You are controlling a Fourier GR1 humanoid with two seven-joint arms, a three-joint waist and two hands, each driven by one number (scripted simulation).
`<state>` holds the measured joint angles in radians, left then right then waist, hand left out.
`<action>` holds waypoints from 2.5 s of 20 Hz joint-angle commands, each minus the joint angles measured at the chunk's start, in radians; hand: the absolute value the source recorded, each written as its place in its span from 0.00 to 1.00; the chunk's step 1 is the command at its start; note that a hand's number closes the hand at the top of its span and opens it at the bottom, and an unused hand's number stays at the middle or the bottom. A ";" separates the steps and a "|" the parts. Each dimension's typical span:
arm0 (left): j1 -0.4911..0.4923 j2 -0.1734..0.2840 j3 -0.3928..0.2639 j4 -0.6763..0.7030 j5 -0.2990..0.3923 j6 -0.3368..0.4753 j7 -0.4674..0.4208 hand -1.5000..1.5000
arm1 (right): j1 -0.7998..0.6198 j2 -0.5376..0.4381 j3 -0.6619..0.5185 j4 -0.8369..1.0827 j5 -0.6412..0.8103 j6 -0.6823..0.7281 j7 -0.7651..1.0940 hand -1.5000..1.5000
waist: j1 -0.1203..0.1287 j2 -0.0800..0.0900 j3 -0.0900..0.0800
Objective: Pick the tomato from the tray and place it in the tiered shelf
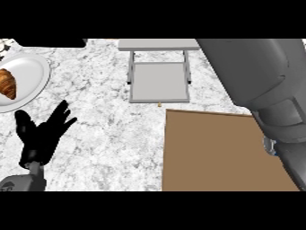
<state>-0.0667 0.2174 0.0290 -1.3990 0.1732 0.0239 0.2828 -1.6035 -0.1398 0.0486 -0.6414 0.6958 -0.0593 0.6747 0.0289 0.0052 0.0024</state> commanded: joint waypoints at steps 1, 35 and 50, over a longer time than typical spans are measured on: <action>0.017 -0.006 0.003 0.076 -0.008 -0.014 -0.025 0.50 | 0.007 -0.002 -0.014 0.099 0.019 -0.062 -0.105 1.00 | 0.005 0.009 -0.004; 0.023 -0.003 0.020 0.016 -0.011 -0.028 0.029 0.50 | -0.064 -0.051 -0.391 0.111 -0.227 -0.450 -0.218 0.00 | -0.003 0.001 -0.003; 0.062 -0.025 0.037 0.026 -0.026 -0.007 -0.003 0.50 | 0.119 -0.317 -0.458 -0.110 -0.276 -0.423 -0.073 0.00 | -0.049 -0.015 -0.002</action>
<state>-0.0429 0.2093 0.0715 -1.3980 0.1567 0.0100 0.2870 -1.5479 -0.3916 -0.3827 -0.6682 0.4646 -0.5491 0.5603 -0.0083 -0.0083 0.0054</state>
